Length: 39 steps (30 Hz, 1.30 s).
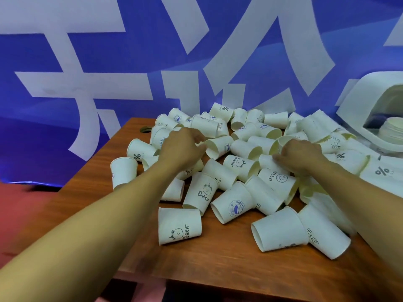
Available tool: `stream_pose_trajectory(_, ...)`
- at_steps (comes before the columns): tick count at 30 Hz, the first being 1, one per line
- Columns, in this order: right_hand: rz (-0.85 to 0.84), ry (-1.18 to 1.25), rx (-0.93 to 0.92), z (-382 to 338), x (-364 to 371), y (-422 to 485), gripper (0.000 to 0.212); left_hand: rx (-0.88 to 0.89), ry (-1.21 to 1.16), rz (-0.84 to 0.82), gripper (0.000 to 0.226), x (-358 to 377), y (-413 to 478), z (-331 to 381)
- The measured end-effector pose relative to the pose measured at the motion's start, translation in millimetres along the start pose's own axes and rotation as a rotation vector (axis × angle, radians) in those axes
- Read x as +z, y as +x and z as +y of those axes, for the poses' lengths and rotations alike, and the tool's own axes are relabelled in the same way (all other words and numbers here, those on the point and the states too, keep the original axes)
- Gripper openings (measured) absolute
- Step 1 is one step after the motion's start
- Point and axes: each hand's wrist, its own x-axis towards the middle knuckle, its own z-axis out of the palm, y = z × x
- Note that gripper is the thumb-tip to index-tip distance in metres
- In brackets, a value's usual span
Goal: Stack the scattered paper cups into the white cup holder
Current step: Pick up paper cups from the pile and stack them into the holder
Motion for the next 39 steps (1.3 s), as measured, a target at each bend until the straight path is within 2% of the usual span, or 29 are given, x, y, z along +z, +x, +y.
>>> stream_pose_trajectory(2, 0.035, -0.028, -0.009, -3, -1, 1, 0.038, -0.041, -0.035, 0.038, 0.026, 1, 3, -7)
stream_pose_trajectory(4, 0.142, -0.089, -0.042, -10, -8, 0, 0.038, -0.069, -0.039, 0.097, 0.026, 2, 5, -12)
stream_pose_trajectory(7, 0.321, -0.227, -0.152, -32, -23, -8, 0.036, -0.121, -0.032, 0.204, 0.025, -1, 8, -17)
stream_pose_trajectory(9, 0.384, -0.248, -0.222, -52, -31, -14, 0.035, -0.17, -0.062, 0.261, 0.025, -3, 13, -24)
stream_pose_trajectory(12, 0.422, -0.204, -0.29, -83, -34, -21, 0.035, -0.257, -0.11, 0.297, 0.028, -4, 21, -39)
stream_pose_trajectory(16, 0.443, -0.165, -0.357, -112, -28, -26, 0.037, -0.36, -0.197, 0.322, 0.042, -4, 32, -61)
stream_pose_trajectory(20, 0.444, -0.134, -0.393, -125, -25, -28, 0.038, -0.407, -0.336, 0.254, 0.053, -4, 39, -70)
stream_pose_trajectory(25, 0.449, -0.052, -0.398, -120, -30, -30, 0.036, -0.441, -0.413, 0.218, 0.049, -2, 45, -66)
stream_pose_trajectory(29, 0.458, -0.005, -0.397, -110, -35, -31, 0.033, -0.392, -0.505, 0.184, 0.016, -4, 46, -53)
stream_pose_trajectory(39, 0.57, 0.07, -0.34, -61, -66, -38, 0.029, -0.014, -0.427, 0.23, 0.015, -11, 49, 43)
